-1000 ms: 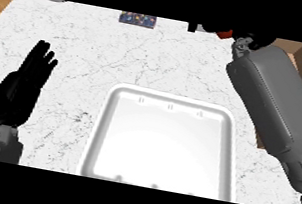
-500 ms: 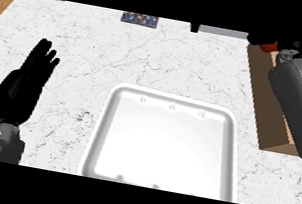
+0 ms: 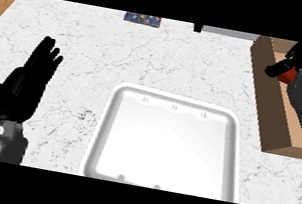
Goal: Pick the bell pepper from the tray and place it in the cardboard box
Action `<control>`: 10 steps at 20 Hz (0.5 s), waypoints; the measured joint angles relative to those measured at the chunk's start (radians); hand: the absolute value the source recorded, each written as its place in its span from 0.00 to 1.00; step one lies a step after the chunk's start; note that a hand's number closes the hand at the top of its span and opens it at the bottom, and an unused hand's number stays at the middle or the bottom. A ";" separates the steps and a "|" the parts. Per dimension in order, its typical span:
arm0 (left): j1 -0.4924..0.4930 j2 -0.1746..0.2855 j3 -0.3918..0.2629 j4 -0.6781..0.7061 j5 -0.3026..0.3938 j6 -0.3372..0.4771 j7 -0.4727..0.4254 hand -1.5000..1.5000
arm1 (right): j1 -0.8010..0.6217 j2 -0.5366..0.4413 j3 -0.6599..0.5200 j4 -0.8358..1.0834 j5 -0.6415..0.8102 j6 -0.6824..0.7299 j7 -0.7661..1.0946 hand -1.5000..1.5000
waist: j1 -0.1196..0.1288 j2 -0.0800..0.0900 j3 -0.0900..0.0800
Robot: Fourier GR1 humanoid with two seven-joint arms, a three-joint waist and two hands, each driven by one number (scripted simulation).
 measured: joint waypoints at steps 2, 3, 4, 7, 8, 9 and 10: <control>-0.005 0.000 -0.004 -0.010 -0.007 0.007 0.011 0.50 | 0.001 -0.005 -0.032 0.053 -0.022 -0.003 -0.050 0.00 | 0.002 0.000 0.001; -0.006 0.003 -0.002 -0.014 -0.004 0.005 0.021 0.50 | 0.007 -0.003 -0.048 0.071 -0.032 -0.027 -0.076 0.00 | 0.002 0.000 0.001; -0.008 0.000 -0.005 -0.015 -0.007 0.009 0.023 0.50 | 0.005 0.001 -0.059 0.079 -0.035 -0.047 -0.089 0.00 | 0.001 0.000 0.002; -0.013 -0.006 -0.009 -0.014 -0.010 0.013 0.020 0.50 | 0.011 -0.015 -0.096 0.088 -0.051 -0.154 -0.175 0.00 | 0.003 0.002 0.003; -0.010 -0.004 -0.008 -0.020 -0.006 0.010 0.024 0.50 | 0.016 -0.023 -0.107 0.076 -0.056 -0.198 -0.204 0.00 | 0.003 0.001 0.003; -0.002 -0.003 -0.008 -0.019 -0.007 0.009 0.021 0.50 | 0.026 -0.028 -0.118 0.061 -0.061 -0.247 -0.237 0.00 | 0.001 0.001 0.003; 0.004 -0.003 -0.006 -0.016 -0.007 0.007 0.016 0.50 | 0.030 -0.025 -0.129 0.046 -0.068 -0.298 -0.260 0.00 | 0.000 0.001 0.003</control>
